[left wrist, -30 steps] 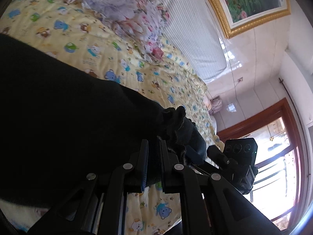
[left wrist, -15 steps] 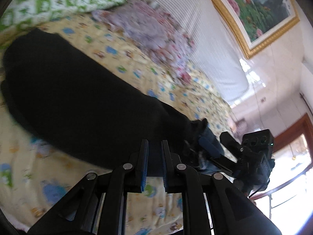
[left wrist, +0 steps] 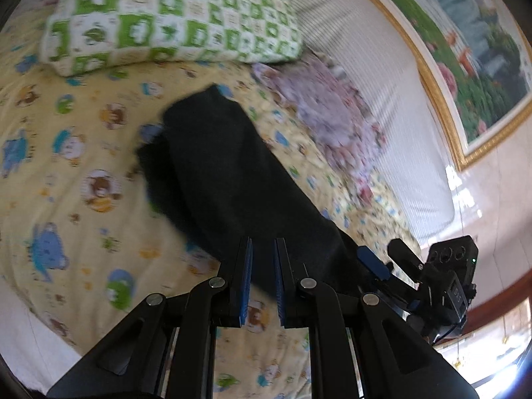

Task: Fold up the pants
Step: 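Grasp the folded pants edge with the left gripper while the right gripper holds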

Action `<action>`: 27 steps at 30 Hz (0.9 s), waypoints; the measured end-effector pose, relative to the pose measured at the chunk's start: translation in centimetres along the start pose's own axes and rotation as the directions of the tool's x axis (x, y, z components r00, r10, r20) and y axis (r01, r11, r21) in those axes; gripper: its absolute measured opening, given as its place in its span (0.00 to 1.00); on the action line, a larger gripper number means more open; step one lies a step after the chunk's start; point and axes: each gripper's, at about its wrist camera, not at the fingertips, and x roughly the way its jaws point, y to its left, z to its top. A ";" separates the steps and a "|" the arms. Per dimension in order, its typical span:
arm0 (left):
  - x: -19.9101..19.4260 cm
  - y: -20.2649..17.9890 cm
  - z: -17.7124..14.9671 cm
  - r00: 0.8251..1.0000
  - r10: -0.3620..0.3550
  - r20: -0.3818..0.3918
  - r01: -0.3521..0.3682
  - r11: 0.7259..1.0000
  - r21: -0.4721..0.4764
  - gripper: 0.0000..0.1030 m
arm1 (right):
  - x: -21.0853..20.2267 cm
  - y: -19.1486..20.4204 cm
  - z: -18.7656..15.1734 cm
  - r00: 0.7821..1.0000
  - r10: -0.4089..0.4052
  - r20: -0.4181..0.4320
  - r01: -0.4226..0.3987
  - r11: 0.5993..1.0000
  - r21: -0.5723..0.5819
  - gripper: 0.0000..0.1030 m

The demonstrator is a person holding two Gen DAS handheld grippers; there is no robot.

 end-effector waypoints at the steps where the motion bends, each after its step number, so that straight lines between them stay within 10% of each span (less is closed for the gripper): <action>1: -0.1 0.3 0.1 1.000 0.007 0.006 -0.007 1.000 -0.012 0.13 | 0.6 0.3 0.2 1.000 0.000 -0.013 0.000 1.000 -0.010 0.64; 10: -0.6 4.2 0.6 0.996 0.077 0.043 -0.070 0.987 -0.147 0.38 | 4.2 1.9 1.8 0.996 -0.013 -0.090 0.006 0.997 -0.075 0.68; 27: 2.4 6.1 1.2 0.994 0.103 0.023 -0.091 0.947 -0.309 0.48 | 14.1 3.5 9.0 0.944 -0.103 -0.314 0.013 0.961 -0.277 0.71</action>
